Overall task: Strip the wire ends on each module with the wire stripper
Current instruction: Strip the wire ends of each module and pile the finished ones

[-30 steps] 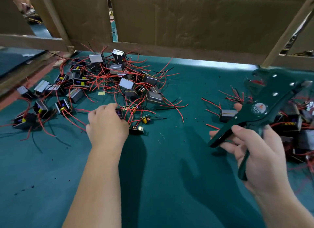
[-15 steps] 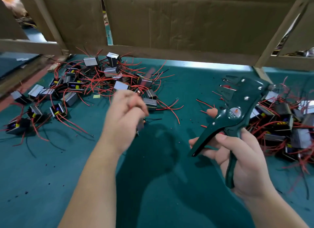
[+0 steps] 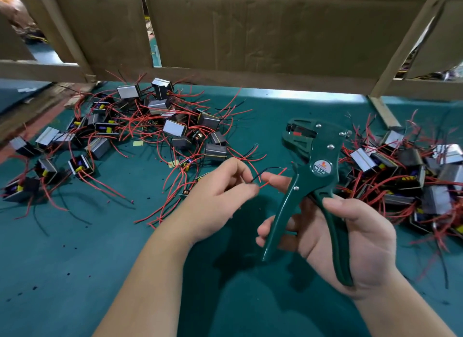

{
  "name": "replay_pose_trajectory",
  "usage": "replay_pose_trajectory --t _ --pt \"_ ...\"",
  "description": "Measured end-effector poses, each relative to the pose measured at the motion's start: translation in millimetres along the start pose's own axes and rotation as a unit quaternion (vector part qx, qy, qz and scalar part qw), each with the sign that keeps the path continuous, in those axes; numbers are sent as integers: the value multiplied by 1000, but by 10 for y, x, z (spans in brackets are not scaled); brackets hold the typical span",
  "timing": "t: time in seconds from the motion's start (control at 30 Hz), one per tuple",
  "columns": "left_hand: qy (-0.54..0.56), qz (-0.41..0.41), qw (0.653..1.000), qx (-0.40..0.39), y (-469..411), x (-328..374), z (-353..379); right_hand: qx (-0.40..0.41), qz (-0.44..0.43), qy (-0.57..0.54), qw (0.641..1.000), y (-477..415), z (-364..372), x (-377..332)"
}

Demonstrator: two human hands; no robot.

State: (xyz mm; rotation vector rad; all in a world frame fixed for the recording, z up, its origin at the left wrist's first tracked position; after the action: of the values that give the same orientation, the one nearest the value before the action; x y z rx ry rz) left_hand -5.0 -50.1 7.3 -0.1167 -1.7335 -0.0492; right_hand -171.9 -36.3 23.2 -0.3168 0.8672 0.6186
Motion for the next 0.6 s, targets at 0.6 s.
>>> replay_pose_trajectory --t 0.6 --pt "176 134 956 192 50 238 -140 25 111 56 992 -6 -28 198"
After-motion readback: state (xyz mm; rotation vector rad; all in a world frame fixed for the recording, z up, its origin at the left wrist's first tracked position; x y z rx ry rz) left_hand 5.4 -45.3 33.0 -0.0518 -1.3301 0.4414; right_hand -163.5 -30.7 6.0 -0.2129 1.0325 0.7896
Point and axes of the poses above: each hand's wrist, its own y-axis away from the middle knuckle, its own z-axis out of the palm, x = y × z, the point moved 3 cm from there along -y, towards the middle knuckle, and after that the axes turned 8 degrees about y, right-handed, at the moved point
